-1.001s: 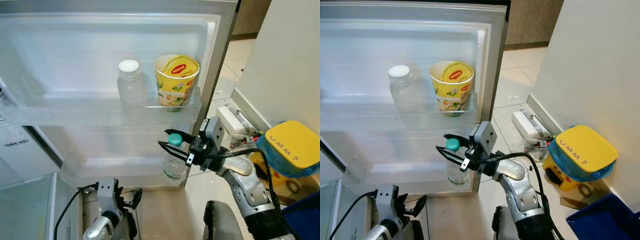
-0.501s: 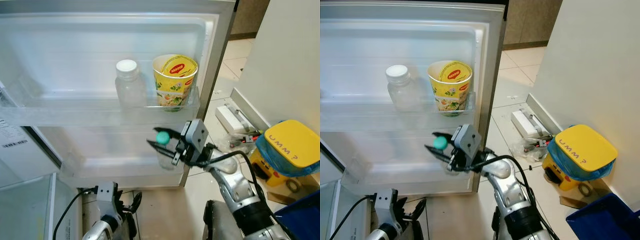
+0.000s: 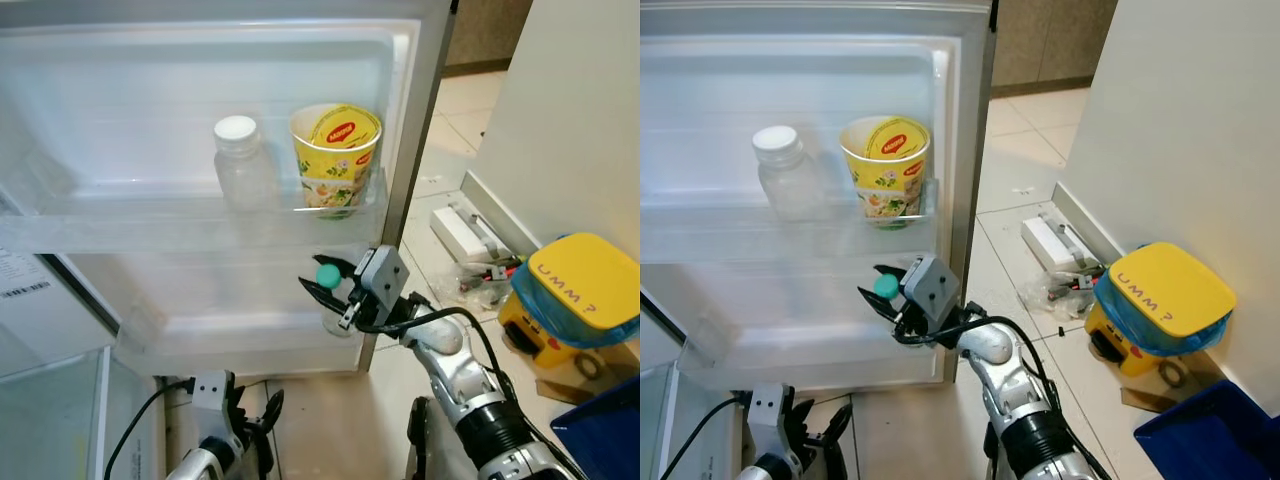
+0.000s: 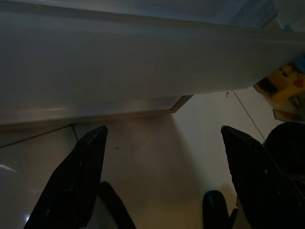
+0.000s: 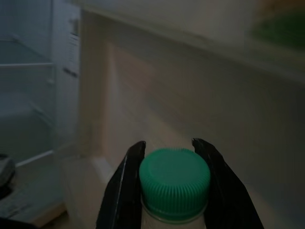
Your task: Restocking fridge
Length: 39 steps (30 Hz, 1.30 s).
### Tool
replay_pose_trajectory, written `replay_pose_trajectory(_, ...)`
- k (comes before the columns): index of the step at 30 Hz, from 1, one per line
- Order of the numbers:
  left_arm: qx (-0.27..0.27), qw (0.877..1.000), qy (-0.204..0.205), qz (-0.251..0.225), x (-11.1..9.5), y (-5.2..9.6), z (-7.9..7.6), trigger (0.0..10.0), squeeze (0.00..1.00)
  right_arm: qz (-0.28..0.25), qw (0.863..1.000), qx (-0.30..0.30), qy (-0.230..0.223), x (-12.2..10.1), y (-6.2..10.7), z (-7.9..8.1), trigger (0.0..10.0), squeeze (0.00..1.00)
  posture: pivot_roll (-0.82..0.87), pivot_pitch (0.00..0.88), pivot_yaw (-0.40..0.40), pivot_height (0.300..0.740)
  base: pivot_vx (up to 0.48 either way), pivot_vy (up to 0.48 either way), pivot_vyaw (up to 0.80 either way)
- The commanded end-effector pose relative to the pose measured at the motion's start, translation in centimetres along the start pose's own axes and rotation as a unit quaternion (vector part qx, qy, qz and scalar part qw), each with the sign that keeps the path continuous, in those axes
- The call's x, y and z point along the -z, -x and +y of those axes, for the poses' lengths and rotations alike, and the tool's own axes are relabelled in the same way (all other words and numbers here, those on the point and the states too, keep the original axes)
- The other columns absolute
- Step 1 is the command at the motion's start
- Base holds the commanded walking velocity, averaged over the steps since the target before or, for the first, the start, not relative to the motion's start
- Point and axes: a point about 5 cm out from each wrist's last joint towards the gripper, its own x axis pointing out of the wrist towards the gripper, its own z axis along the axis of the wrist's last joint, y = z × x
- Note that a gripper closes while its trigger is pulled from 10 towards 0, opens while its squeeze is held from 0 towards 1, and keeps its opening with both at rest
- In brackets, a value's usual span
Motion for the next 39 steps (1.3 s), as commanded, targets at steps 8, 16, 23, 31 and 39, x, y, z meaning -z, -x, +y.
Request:
replay_pose_trajectory(8,0.001,1.0,-0.004,-0.002,0.2,0.5,0.2,10.0,0.0,0.029,0.998,0.05,-0.017,1.9,1.0,-0.8,10.0,0.0,0.02,0.183,0.007,0.455,0.0,0.0,0.0)
replay_pose_trajectory(16,0.005,1.0,-0.005,-0.003,0.1,0.4,0.1,10.0,0.0,0.066,0.992,0.1,-0.033,3.5,2.0,-1.6,10.0,0.0,0.01,0.181,0.009,0.455,0.0,0.0,0.0)
replay_pose_trajectory(23,0.01,1.0,-0.004,-0.001,0.2,0.2,-0.2,10.0,0.0,0.099,0.981,0.154,-0.068,4.9,3.3,-2.6,10.0,0.0,0.01,0.177,0.006,0.455,0.0,0.0,0.0)
replay_pose_trajectory(31,0.01,1.0,-0.004,-0.001,0.2,0.2,-0.2,10.0,0.0,0.072,0.979,0.162,-0.102,4.5,3.3,-3.1,10.0,1.0,0.01,0.172,0.003,0.455,0.0,0.0,0.0)
replay_pose_trajectory(39,0.015,1.0,-0.004,0.004,0.4,0.1,-0.5,10.0,0.0,0.002,0.989,0.128,-0.076,1.6,2.4,-3.9,10.0,1.0,-0.01,0.167,0.001,0.455,0.0,0.0,0.0)
